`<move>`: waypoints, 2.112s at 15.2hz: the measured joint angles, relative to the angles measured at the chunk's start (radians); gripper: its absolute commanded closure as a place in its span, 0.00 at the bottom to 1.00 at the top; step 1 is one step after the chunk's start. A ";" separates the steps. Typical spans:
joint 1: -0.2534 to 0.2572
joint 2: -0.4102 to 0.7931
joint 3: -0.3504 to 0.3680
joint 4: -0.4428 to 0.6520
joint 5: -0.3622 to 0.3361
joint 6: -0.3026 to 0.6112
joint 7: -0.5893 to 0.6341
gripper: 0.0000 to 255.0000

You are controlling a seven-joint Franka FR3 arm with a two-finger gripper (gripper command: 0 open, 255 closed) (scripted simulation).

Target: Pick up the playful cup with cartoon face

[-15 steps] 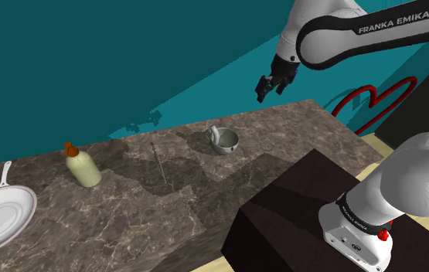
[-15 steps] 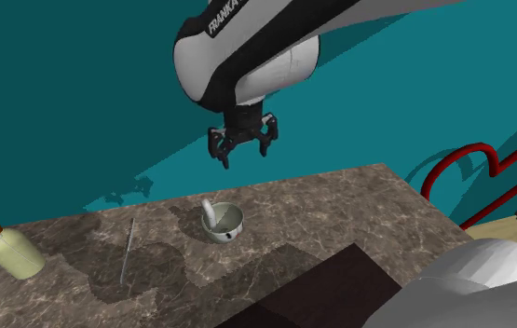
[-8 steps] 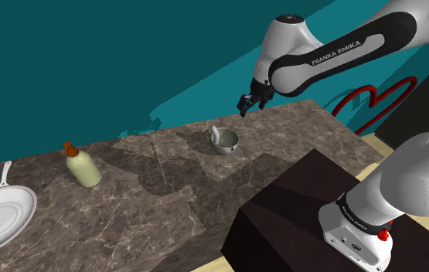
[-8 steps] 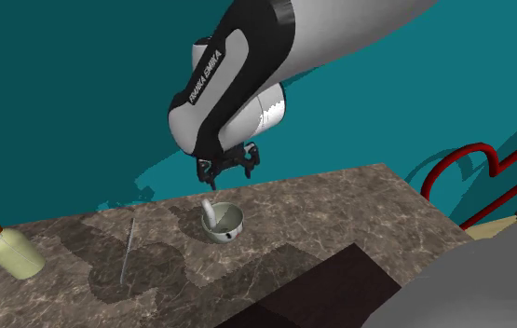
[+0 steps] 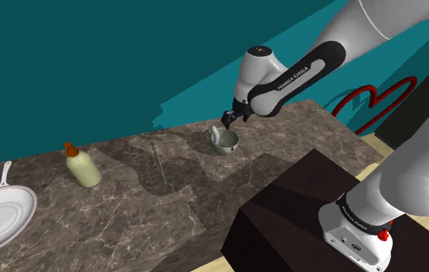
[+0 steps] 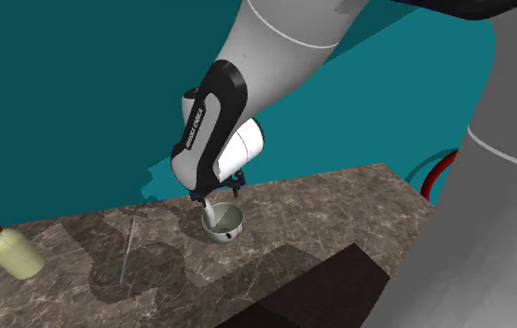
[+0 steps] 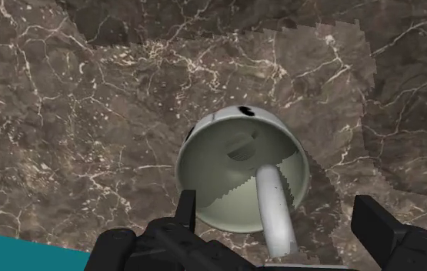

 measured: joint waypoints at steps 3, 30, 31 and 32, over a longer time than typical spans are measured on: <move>0.022 0.125 -0.019 0.063 -0.059 0.055 0.070 0.00; 0.137 0.595 -0.124 0.357 -0.154 0.222 0.226 1.00; 0.135 0.588 -0.122 0.352 -0.154 0.219 0.225 1.00; 0.134 0.580 -0.120 0.350 -0.152 0.213 0.223 1.00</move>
